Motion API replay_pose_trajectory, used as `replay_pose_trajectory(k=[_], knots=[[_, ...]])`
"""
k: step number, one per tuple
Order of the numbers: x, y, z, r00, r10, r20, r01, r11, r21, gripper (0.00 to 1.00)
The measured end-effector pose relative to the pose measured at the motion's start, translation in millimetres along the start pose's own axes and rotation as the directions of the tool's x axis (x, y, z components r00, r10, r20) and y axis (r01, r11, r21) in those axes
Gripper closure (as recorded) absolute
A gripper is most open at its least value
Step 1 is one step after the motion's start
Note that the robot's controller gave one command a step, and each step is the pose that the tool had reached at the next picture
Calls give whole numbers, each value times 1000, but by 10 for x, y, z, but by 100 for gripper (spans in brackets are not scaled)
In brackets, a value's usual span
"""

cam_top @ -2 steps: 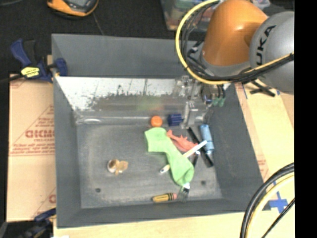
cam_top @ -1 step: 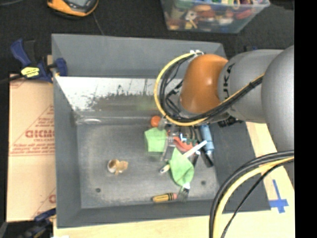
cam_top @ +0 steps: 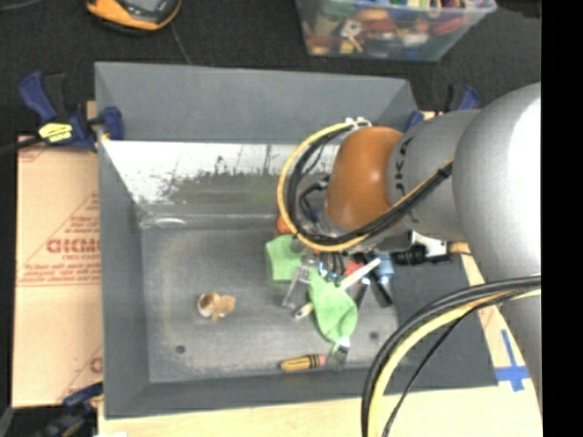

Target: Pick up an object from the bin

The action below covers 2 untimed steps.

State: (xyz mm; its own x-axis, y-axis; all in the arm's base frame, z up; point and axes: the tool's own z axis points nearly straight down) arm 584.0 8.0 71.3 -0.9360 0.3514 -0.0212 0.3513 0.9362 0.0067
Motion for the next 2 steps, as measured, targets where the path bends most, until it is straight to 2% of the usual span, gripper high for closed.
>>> replay_pose_trajectory(k=[1,2], knots=[[132,-33,-299,1000,24,-12,-24,1000,2,0],[39,-22,-75,1000,6,-5,-6,1000,2,0]])
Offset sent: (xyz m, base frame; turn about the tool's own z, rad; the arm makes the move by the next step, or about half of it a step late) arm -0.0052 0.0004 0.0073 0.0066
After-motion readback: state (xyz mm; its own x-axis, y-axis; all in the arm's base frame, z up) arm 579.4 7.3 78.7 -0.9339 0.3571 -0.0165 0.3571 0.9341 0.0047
